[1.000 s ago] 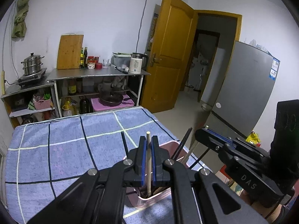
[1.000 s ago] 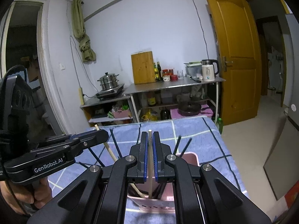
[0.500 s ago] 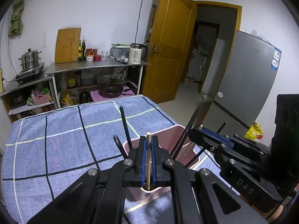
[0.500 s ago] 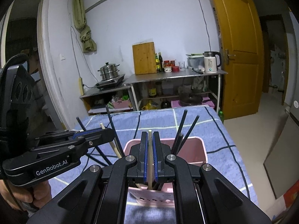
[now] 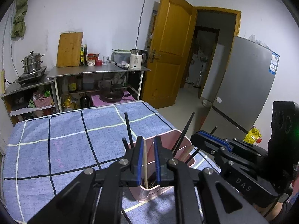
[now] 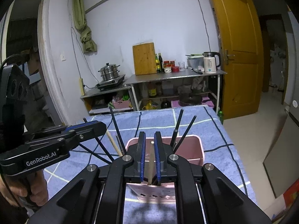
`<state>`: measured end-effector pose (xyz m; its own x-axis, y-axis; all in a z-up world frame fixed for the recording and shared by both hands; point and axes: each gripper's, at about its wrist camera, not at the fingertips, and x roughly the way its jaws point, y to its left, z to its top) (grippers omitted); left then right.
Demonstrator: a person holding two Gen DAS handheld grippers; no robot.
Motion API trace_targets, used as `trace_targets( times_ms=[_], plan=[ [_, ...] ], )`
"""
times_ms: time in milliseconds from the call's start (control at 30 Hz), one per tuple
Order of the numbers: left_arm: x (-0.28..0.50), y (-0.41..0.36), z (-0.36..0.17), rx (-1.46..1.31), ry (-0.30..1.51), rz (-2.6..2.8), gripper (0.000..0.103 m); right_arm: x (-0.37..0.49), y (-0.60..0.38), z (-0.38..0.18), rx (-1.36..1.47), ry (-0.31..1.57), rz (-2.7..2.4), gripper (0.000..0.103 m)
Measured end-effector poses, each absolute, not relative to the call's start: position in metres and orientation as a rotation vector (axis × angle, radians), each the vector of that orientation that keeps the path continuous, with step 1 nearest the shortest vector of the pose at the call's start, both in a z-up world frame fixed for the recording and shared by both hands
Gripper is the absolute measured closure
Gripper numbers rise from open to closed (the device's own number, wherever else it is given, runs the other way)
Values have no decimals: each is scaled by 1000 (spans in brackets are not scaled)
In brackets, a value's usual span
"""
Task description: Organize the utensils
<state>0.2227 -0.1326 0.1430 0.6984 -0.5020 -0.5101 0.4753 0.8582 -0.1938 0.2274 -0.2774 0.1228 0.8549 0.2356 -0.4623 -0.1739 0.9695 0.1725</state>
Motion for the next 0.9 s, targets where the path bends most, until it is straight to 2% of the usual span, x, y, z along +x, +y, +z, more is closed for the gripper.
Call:
trace_targets(
  times_ms=[433, 567, 833, 900],
  plan=[
    [180, -106, 153, -83, 522, -533, 81, 184, -277, 136, 110, 478, 193, 89],
    [163, -98, 142, -105, 528, -543, 80, 169, -274, 133, 104, 478, 182, 79],
    [129, -89, 111, -86, 540, -517, 79, 136, -261, 113, 75, 498, 182, 78],
    [122, -89, 107, -85, 532, -510, 76, 127, -258, 106, 67, 505, 177, 77]
  ],
)
